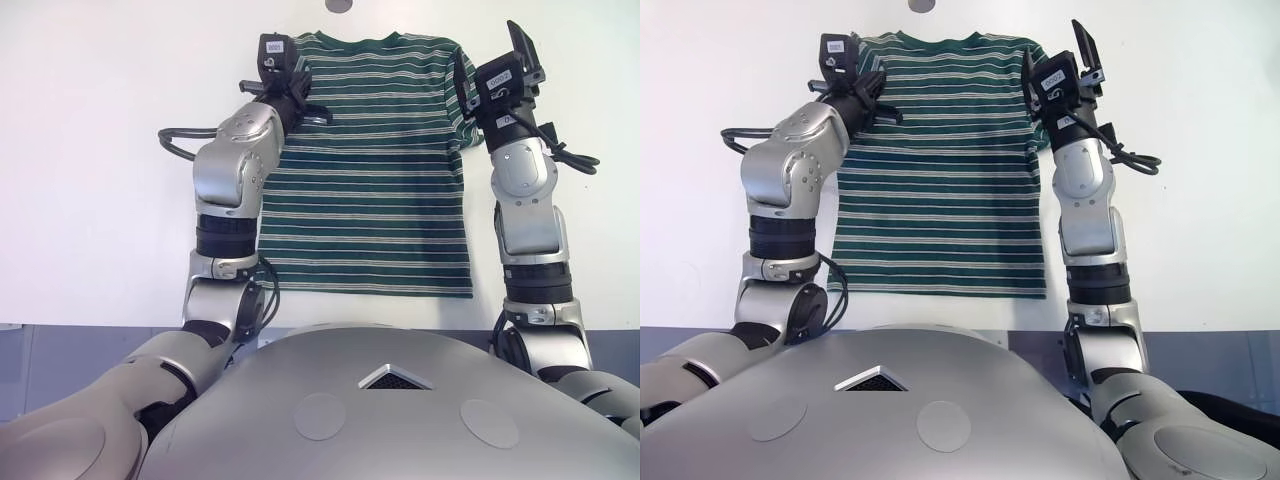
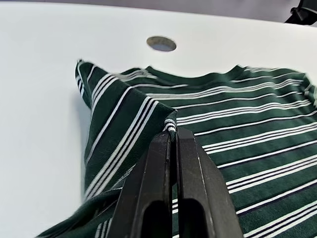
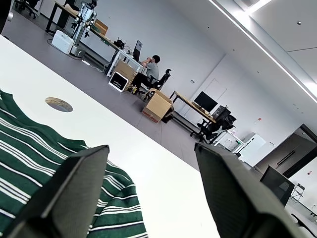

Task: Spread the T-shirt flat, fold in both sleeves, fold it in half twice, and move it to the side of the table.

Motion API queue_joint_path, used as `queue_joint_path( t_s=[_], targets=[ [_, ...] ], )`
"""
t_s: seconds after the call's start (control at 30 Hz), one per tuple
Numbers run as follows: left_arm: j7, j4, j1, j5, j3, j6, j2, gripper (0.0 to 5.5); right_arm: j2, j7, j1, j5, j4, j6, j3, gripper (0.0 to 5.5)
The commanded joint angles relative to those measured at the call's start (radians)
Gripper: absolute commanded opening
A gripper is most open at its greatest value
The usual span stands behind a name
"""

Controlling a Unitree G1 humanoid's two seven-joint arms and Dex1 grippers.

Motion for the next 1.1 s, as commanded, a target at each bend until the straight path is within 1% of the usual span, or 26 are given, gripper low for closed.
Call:
queue_joint_path(
  t_s=[0.03, 0.07, 0.23, 0.27, 0.33, 0.4, 0.47, 0.5, 0.53, 0.57, 0.6, 0.63, 0.67, 0.73, 0.8, 0.87, 1.0, 1.1],
  targets=[
    [0.013, 0.012, -0.03, 0.007, -0.007, -0.009, -0.021, 0.03, 0.001, -0.005, 0.004, -0.012, 0.003, 0.002, 0.0, 3.2],
    [0.011, 0.006, -0.03, 0.002, -0.007, -0.012, -0.025, 0.03, 0.001, -0.006, 0.004, -0.012, 0.004, 0.002, 0.0, 3.2],
    [-0.023, -0.023, -0.057, -0.053, 0.011, -0.031, -0.069, 1.08, 0.005, -0.011, 0.0, -0.013, 0.011, -0.002, 0.003, 3.2],
    [-0.025, -0.021, -0.063, -0.057, 0.008, -0.029, -0.074, 1.17, 0.005, -0.012, 0.0, -0.013, 0.01, -0.001, 0.002, 3.2],
    [-0.035, -0.025, -0.072, -0.07, 0.003, -0.02, -0.084, 1.53, 0.004, -0.015, 0.001, -0.013, 0.008, -0.001, 0.0, 3.2],
    [-0.025, -0.06, -0.106, -0.094, 0.031, -0.035, -0.104, 1.89, 0.003, -0.016, 0.003, -0.014, 0.006, 0.0, -0.003, 3.2],
    [-0.007, -0.094, -0.181, -0.121, 0.086, -0.05, -0.096, 2.33, 0.001, -0.014, 0.002, -0.012, 0.007, 0.0, -0.003, 3.2],
    [0.005, -0.1, -0.226, -0.125, 0.118, -0.057, -0.077, 2.55, 0.0, -0.013, 0.002, -0.012, 0.008, 0.0, -0.003, 3.2],
    [0.007, -0.103, -0.268, -0.094, 0.124, -0.087, -0.028, 2.67, -0.001, -0.013, 0.002, -0.012, 0.01, 0.001, -0.004, 3.2],
    [0.007, -0.101, -0.3, -0.04, 0.117, -0.119, 0.042, 2.78, -0.002, -0.013, 0.002, -0.012, 0.013, 0.003, -0.005, 3.2],
    [0.001, -0.094, -0.316, 0.009, 0.101, -0.148, 0.108, 3.06, -0.002, -0.013, 0.003, -0.011, 0.014, 0.004, -0.007, 3.2],
    [-0.028, -0.062, -0.298, 0.079, 0.057, -0.187, 0.197, 3.24, -0.002, -0.014, 0.004, -0.011, 0.015, 0.004, -0.008, 3.2],
    [-0.085, -0.03, -0.242, 0.129, 0.007, -0.208, 0.284, 3.4, -0.002, -0.014, 0.007, -0.011, 0.015, 0.001, -0.008, 3.2],
    [-0.201, 0.0, -0.119, 0.186, -0.082, -0.234, 0.412, 3.77, -0.004, -0.013, 0.012, -0.01, 0.016, -0.003, -0.008, 3.2],
    [-0.324, -0.011, 0.006, 0.216, -0.171, -0.265, 0.513, 4.19, -0.008, -0.013, 0.019, -0.01, 0.017, -0.008, -0.012, 3.2],
    [-0.403, -0.014, 0.077, 0.234, -0.225, -0.293, 0.562, 4.63, -0.009, -0.014, 0.022, -0.011, 0.018, -0.01, -0.013, 3.2],
    [-0.48, -0.051, 0.108, 0.227, -0.248, -0.326, 0.57, 5.36, -0.008, -0.012, 0.018, -0.012, 0.025, -0.014, -0.01, 3.2],
    [-0.507, -0.085, 0.12, 0.219, -0.257, -0.332, 0.547, 5.39, -0.01, -0.011, 0.019, -0.012, 0.027, -0.016, -0.009, 3.2]
  ],
)
